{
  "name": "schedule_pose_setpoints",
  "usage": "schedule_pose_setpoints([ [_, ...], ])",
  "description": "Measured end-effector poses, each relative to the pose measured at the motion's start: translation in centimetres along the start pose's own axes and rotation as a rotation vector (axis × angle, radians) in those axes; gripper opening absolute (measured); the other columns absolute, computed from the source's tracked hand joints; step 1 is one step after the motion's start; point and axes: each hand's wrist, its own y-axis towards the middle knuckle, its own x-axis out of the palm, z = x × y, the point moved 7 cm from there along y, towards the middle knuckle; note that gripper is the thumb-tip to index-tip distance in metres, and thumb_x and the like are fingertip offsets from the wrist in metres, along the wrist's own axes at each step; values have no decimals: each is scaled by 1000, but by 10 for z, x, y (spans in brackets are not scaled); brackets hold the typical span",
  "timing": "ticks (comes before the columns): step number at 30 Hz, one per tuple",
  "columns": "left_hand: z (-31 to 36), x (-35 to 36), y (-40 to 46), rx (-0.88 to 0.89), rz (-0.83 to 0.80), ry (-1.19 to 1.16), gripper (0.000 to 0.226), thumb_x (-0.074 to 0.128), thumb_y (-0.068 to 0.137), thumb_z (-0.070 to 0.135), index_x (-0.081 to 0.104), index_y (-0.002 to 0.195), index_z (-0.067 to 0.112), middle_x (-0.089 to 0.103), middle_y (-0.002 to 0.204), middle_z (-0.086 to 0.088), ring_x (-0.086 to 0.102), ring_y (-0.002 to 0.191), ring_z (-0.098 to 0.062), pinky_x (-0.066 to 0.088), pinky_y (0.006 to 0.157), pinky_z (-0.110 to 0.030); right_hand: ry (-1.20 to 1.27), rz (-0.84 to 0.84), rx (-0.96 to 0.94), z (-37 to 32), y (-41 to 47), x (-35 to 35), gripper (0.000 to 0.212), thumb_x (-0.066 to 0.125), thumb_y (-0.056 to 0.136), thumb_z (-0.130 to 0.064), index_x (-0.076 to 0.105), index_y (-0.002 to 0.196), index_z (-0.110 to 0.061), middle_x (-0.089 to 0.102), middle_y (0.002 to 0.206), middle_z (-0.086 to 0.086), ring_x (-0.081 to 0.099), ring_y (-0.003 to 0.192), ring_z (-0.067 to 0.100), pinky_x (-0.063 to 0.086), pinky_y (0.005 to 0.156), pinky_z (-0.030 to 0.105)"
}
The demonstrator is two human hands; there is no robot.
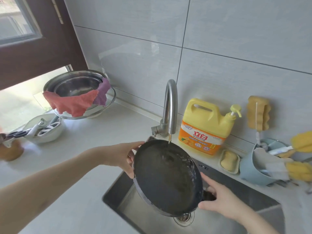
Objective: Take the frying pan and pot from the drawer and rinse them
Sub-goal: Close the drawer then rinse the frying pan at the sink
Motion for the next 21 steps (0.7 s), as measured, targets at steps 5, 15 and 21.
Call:
schedule_pose_setpoints([
  [5, 2, -4, -8, 88, 113, 91, 122, 89, 62, 15, 9, 145, 55, 34, 145, 24, 50, 122, -5, 45, 106, -29, 44, 273, -51, -1, 12, 11, 118, 85, 49, -54, 9, 139, -70, 63, 116, -24, 58, 114, 4, 46, 95, 34],
  [15, 36, 54, 15, 417, 577, 82, 120, 86, 73, 27, -2, 152, 47, 20, 161, 12, 48, 131, -10, 47, 106, -35, -374, 632, -178, -8, -38, -75, 123, 84, 61, -56, -15, 132, -72, 48, 109, -26, 58, 101, 11, 43, 71, 29],
  [21, 55, 90, 11, 582, 778, 254, 116, 81, 79, 25, -5, 156, 33, 6, 163, 18, 35, 143, -18, 32, 114, -19, -578, 836, -279, 3, -78, -82, 129, 87, 51, -53, 6, 150, -47, 59, 83, -5, 62, 68, 21, 37, 51, 26],
])
